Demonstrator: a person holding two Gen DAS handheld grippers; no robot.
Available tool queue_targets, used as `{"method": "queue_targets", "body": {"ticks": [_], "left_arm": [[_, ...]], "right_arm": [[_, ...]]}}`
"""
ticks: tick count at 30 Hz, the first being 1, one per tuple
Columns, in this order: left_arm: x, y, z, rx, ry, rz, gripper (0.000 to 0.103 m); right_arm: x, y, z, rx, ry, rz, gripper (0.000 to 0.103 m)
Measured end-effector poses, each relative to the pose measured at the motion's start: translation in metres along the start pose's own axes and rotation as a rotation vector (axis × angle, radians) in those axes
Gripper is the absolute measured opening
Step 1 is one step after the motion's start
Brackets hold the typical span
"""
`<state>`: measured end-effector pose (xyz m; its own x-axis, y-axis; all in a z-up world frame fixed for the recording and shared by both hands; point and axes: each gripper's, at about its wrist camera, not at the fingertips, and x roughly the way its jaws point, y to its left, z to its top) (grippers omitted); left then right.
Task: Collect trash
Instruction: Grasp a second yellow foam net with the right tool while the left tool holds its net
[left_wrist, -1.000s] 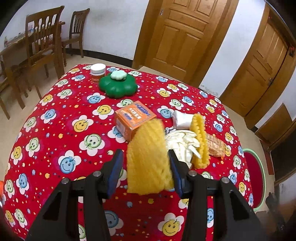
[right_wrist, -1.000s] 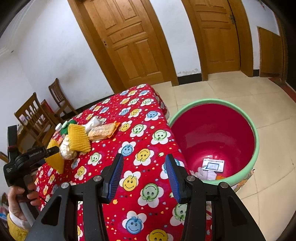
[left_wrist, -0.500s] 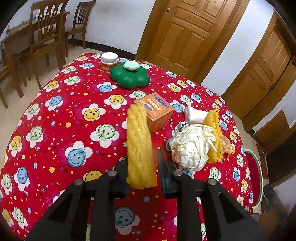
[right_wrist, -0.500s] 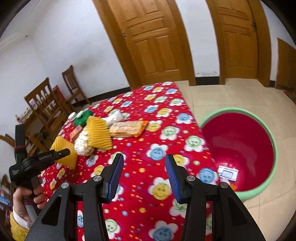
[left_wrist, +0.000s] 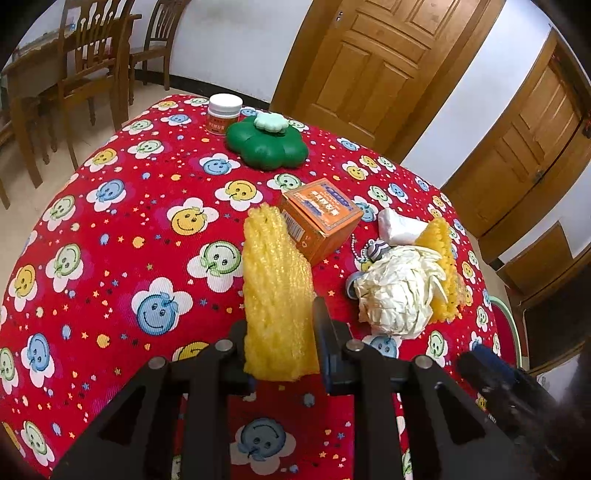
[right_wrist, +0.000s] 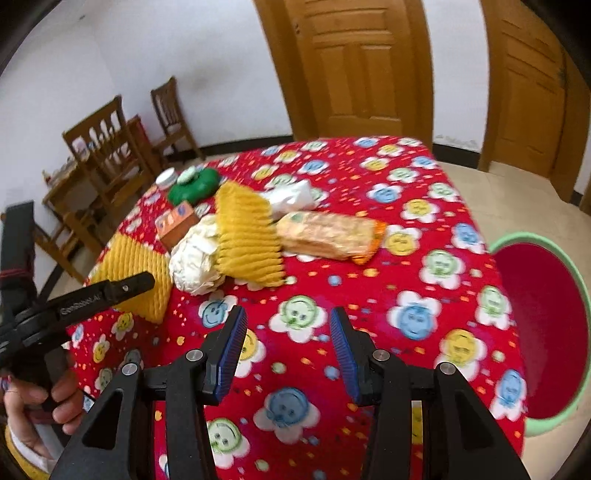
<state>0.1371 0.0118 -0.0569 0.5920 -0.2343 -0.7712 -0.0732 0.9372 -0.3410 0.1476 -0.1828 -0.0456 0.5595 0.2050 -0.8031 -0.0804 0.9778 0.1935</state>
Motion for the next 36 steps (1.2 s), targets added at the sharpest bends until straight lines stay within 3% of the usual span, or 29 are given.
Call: {"method": "queue_targets", "body": {"ticks": [5, 11, 12, 13, 16, 29, 36], "left_arm": [[0.001, 0.004, 0.001, -0.001, 0.011, -0.020, 0.024], [0.001, 0.003, 0.001, 0.022, 0.010, -0.051, 0.024], [0.001, 0.002, 0.001, 0.024, 0.008, -0.051, 0.024], [0.000, 0.002, 0.001, 0.027, 0.002, -0.050, 0.024], [-0.004, 0.000, 0.001, 0.034, -0.008, -0.066, 0.017], [-0.042, -0.022, -0.004, 0.084, -0.074, -0.115, 0.011], [-0.056, -0.034, -0.011, 0.104, -0.073, -0.150, 0.010]], "right_arm": [[0.027, 0.014, 0.011, -0.032, 0.043, -0.006, 0.048], [0.037, 0.024, 0.026, -0.056, 0.008, -0.012, 0.048], [0.038, 0.024, 0.028, -0.059, 0.002, -0.009, 0.045], [0.039, 0.024, 0.030, -0.062, -0.002, -0.008, 0.029], [0.039, 0.025, 0.031, -0.076, -0.009, 0.001, 0.012], [-0.012, 0.010, 0.017, -0.021, -0.101, 0.054, 0.011], [-0.043, -0.005, 0.004, 0.030, -0.131, 0.064, 0.011]]}}
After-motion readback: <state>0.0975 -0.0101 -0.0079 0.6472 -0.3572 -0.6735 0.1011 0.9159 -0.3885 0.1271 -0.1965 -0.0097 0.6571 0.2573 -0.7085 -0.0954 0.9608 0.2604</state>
